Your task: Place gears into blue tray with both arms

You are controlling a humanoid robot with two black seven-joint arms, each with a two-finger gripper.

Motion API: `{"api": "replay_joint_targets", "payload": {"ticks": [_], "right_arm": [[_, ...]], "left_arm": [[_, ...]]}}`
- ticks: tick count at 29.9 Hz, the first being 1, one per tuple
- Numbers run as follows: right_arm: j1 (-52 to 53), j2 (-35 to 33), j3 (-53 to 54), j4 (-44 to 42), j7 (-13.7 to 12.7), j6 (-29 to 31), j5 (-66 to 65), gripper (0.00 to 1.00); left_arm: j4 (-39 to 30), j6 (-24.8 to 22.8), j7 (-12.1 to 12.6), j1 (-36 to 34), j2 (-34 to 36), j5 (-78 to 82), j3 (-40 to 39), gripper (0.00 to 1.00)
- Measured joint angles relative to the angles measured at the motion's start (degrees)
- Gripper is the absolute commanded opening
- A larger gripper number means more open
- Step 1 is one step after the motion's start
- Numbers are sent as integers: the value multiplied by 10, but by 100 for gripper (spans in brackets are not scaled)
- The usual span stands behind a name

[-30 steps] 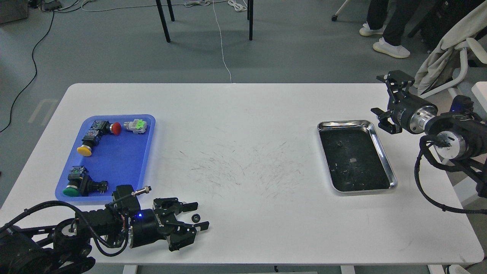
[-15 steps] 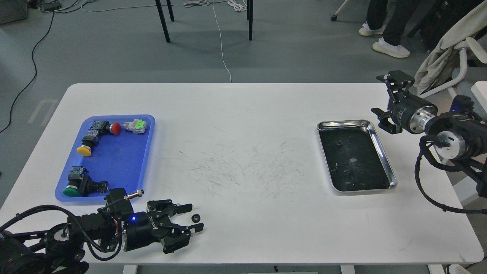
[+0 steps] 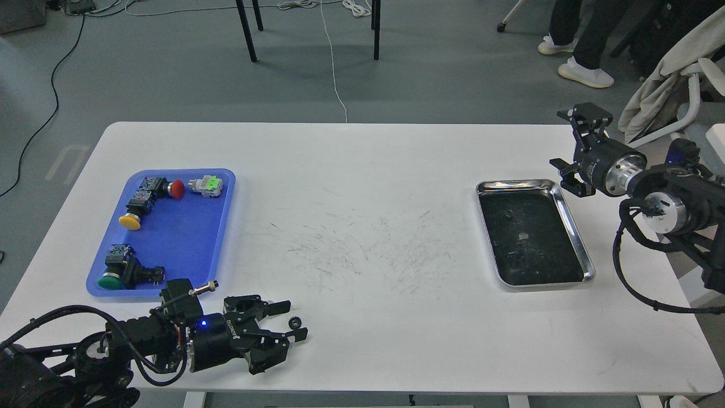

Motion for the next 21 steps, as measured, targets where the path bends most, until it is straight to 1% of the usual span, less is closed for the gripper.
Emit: {"api": "replay_joint_targets", "payload": {"ticks": [6, 14, 21], "right_arm": [[1, 0, -1, -1, 0, 1, -1, 97], [38, 0, 13, -9, 0, 1, 0, 97], [38, 1, 41, -8, 0, -1, 1, 97]], "left_arm": [[1, 1, 2, -1, 1, -1, -1, 52], [0, 1, 0, -3, 4, -7, -3, 53], [-1, 0, 0, -4, 5, -17, -10, 56]]}}
